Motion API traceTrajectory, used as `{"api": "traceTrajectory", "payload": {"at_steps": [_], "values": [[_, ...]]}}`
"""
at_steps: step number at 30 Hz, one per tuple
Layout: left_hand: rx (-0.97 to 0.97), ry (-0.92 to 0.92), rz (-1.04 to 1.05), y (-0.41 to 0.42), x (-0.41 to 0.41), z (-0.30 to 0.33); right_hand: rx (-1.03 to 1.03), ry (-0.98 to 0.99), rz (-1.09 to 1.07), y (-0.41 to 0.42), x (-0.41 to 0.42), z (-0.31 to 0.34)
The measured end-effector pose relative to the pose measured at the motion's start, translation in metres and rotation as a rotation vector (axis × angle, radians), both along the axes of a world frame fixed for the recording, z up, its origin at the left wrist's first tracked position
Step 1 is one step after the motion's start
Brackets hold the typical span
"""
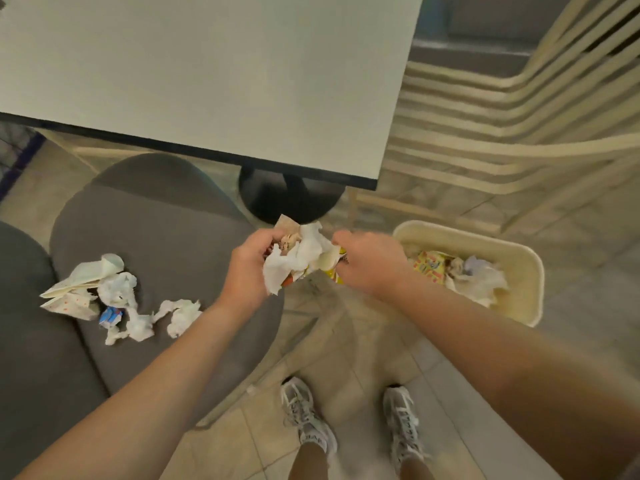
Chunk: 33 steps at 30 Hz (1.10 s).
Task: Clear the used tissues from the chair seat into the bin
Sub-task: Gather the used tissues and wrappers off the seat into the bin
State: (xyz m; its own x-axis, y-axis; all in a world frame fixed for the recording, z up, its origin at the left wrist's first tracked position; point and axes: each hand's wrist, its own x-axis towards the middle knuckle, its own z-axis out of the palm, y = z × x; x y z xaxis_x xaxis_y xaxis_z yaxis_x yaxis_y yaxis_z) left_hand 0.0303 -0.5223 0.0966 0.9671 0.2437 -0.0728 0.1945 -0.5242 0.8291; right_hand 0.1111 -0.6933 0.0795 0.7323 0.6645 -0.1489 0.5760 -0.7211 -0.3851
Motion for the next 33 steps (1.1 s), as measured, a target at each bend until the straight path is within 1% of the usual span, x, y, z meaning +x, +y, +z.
{"api": "traceTrajectory", "payload": {"at_steps": [4, 8, 10, 13, 17, 21, 23, 24, 25, 26, 28, 29, 31, 32, 33], "values": [[0.008, -0.085, -0.218, -0.072, 0.033, -0.007, -0.05, 0.004, -0.125, -0.079, 0.011, -0.002], [0.036, -0.136, -0.35, -0.141, 0.062, -0.025, -0.074, 0.073, -0.273, -0.154, 0.018, -0.013], [0.091, -0.155, -0.425, -0.173, 0.075, -0.037, -0.072, 0.103, -0.334, -0.184, 0.019, -0.021], [0.255, -0.162, -0.569, -0.201, 0.088, -0.056, -0.091, 0.17, -0.416, -0.21, 0.019, -0.032], [0.597, -0.177, -0.792, -0.216, 0.1, -0.086, -0.122, 0.242, -0.491, -0.227, 0.018, -0.053], [0.838, -0.092, -0.944, -0.211, 0.107, -0.114, -0.14, 0.3, -0.508, -0.224, 0.021, -0.076], [0.894, -0.003, -0.929, -0.21, 0.11, -0.121, -0.152, 0.313, -0.507, -0.221, 0.023, -0.085], [0.887, 0.067, -0.903, -0.209, 0.111, -0.126, -0.161, 0.319, -0.496, -0.218, 0.023, -0.089], [0.842, 0.188, -0.876, -0.208, 0.112, -0.129, -0.176, 0.324, -0.473, -0.216, 0.023, -0.093], [0.789, 0.327, -0.865, -0.208, 0.113, -0.131, -0.199, 0.335, -0.442, -0.214, 0.023, -0.096], [0.662, 0.497, -0.874, -0.206, 0.112, -0.135, -0.228, 0.418, -0.41, -0.209, 0.023, -0.098], [0.612, 0.551, -0.885, -0.206, 0.111, -0.135, -0.237, 0.473, -0.409, -0.207, 0.024, -0.099], [0.57, 0.61, -0.911, -0.203, 0.109, -0.132, -0.291, 0.544, -0.386, -0.203, 0.024, -0.096], [0.575, 0.609, -0.924, -0.202, 0.109, -0.129, -0.34, 0.533, -0.365, -0.202, 0.025, -0.093], [0.598, 0.584, -0.933, -0.201, 0.108, -0.123, -0.39, 0.476, -0.343, -0.201, 0.025, -0.089]]}}
